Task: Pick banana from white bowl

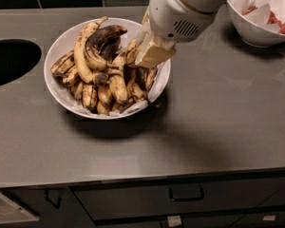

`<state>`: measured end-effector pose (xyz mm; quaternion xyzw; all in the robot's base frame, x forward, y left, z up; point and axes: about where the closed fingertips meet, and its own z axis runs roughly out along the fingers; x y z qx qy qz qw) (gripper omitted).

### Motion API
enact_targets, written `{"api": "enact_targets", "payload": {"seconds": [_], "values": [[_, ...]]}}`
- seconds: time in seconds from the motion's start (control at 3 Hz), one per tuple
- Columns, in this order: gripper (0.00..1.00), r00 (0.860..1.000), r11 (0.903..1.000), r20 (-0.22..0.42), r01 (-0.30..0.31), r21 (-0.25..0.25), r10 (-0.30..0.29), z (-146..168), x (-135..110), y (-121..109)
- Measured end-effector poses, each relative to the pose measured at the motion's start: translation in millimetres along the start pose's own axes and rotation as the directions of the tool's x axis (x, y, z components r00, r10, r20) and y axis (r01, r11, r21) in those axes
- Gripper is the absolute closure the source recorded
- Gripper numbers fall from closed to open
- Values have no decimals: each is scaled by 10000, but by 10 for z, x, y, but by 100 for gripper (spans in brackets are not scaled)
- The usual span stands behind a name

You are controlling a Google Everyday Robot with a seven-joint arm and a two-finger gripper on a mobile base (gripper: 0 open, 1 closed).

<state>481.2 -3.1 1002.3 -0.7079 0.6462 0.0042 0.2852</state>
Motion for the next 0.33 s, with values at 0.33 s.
{"api": "enact_targets", "payload": {"seconds": [0.33], "values": [[100,10000,10000,0,0,0,0,0,0,0]]}}
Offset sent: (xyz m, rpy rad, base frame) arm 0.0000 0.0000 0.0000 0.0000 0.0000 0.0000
